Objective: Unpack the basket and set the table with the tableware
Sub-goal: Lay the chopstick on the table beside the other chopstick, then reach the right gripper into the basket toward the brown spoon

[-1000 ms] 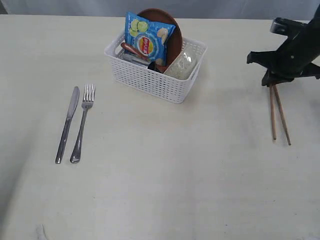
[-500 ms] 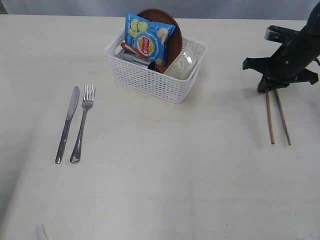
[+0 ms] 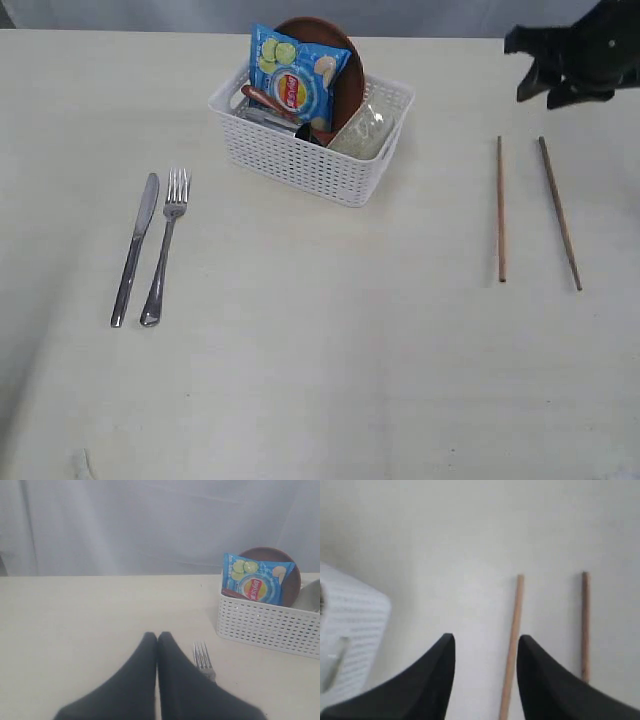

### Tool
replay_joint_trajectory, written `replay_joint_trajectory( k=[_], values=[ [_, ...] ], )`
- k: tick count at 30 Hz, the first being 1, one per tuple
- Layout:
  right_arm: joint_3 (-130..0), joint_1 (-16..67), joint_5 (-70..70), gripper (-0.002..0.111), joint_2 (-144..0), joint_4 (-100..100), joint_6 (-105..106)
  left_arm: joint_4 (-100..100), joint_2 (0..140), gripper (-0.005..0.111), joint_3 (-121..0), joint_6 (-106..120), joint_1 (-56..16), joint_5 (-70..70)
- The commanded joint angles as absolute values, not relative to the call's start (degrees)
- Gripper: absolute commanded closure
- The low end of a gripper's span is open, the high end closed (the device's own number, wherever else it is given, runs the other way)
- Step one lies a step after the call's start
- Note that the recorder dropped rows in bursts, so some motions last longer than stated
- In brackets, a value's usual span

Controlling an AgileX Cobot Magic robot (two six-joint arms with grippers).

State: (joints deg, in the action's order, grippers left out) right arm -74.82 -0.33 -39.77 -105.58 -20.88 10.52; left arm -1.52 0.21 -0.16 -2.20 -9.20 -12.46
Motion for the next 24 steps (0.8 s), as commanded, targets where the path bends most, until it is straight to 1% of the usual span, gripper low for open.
replay_joint_trajectory(
  k=[1, 3, 5, 11, 16, 24],
  values=[
    [-77.34, 1.96, -42.74, 0.069, -99.67, -36.58, 27.95, -1.74, 0.0, 0.107, 0.0, -2.18, -9.26, -12.1],
    [-78.89, 5.04, -43.77, 0.069, -98.19, -42.44, 36.48, -1.74, 0.0, 0.107, 0.0, -2.18, -9.26, -12.1],
    [-80.14, 9.13, -43.37, 0.069, -97.71, -43.93, 40.6, -1.74, 0.0, 0.107, 0.0, -2.18, -9.26, -12.1],
    [-84.7, 19.71, -40.59, 0.069, -101.39, -41.06, 41.13, -1.74, 0.0, 0.107, 0.0, -2.18, -9.26, -12.1],
    [-91.8, 23.49, -41.31, 0.068, -109.07, -37.83, 41.03, -1.74, 0.0, 0.107, 0.0, -2.18, -9.26, -12.1],
    [-105.38, 25.39, -47.24, 0.068, -123.29, -36.93, 40.49, -1.74, 0.0, 0.107, 0.0, -2.18, -9.26, -12.1]
  ],
)
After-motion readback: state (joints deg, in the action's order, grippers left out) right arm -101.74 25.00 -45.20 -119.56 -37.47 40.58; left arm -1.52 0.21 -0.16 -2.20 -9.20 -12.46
